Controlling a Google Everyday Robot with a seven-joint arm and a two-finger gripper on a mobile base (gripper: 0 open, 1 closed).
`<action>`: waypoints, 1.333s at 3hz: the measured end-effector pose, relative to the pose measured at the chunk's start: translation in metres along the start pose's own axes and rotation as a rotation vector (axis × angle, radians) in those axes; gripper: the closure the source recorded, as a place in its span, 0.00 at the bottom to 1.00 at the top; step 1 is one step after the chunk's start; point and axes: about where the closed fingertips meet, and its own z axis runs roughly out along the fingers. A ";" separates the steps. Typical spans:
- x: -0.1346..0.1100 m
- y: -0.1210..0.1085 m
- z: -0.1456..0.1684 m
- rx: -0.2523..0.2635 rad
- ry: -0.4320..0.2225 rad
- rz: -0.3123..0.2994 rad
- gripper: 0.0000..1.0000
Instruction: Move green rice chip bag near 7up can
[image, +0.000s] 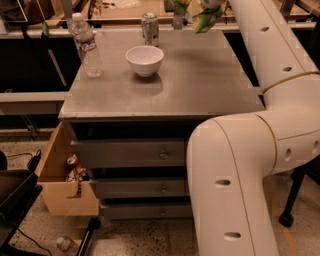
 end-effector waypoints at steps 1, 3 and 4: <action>0.004 0.010 0.036 0.036 0.021 0.011 1.00; 0.034 0.007 0.087 0.143 0.073 0.062 1.00; 0.036 0.009 0.090 0.141 0.077 0.068 0.84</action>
Offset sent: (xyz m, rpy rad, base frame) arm 0.1808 -0.0150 -0.0126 -0.0282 -0.0384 -0.1781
